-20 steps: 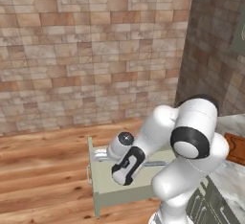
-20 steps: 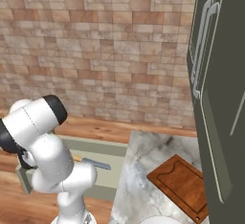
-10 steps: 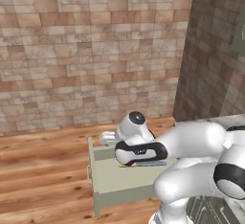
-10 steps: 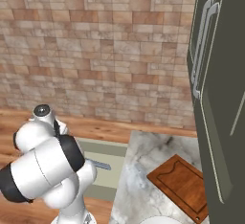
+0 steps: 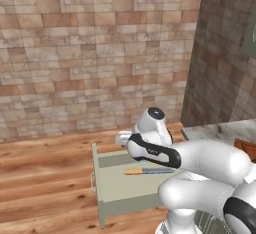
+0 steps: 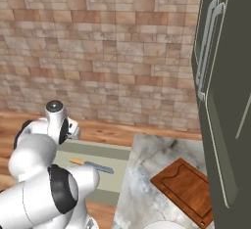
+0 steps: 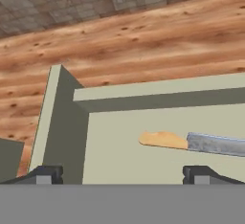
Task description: Pick up the knife from the drawer and place it on the cutting board. Then place the meat from the plate to the cutting board.
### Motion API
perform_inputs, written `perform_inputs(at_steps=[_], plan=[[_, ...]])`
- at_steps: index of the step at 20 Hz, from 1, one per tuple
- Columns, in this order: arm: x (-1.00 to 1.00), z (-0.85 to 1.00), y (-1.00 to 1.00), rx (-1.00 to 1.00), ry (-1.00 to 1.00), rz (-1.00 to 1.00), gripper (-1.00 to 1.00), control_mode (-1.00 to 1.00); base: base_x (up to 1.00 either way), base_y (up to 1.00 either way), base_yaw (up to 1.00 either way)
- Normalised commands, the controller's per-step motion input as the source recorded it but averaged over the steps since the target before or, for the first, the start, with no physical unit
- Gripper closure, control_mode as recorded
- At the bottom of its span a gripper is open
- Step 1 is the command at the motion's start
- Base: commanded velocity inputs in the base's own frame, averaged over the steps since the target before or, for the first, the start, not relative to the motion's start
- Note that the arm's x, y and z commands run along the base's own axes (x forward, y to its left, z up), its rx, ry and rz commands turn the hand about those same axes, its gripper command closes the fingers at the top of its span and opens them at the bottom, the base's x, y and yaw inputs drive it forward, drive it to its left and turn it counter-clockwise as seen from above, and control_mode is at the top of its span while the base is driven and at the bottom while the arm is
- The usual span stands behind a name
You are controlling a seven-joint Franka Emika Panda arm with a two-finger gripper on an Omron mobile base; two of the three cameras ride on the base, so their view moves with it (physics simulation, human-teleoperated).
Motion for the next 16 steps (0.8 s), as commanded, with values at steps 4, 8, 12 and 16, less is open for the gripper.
perform_inputs(at_steps=[4, 8, 12, 16], plan=[[0.0, -0.12, -0.37, -0.03, 0.04, 0.26, -1.0, -1.0, 0.0, 0.0, 0.0], [0.0, -0.26, -0.23, -0.07, 0.07, 0.34, -1.0, -1.0, 0.0, 0.0, 0.0], [0.0, -0.4, -0.04, -0.14, 0.03, 0.33, -1.0, -1.0, 0.0, 0.0, 0.0], [-0.03, -0.35, 0.0, -0.18, 0.0, 0.28, -1.0, -1.0, 0.0, 0.0, 0.0]])
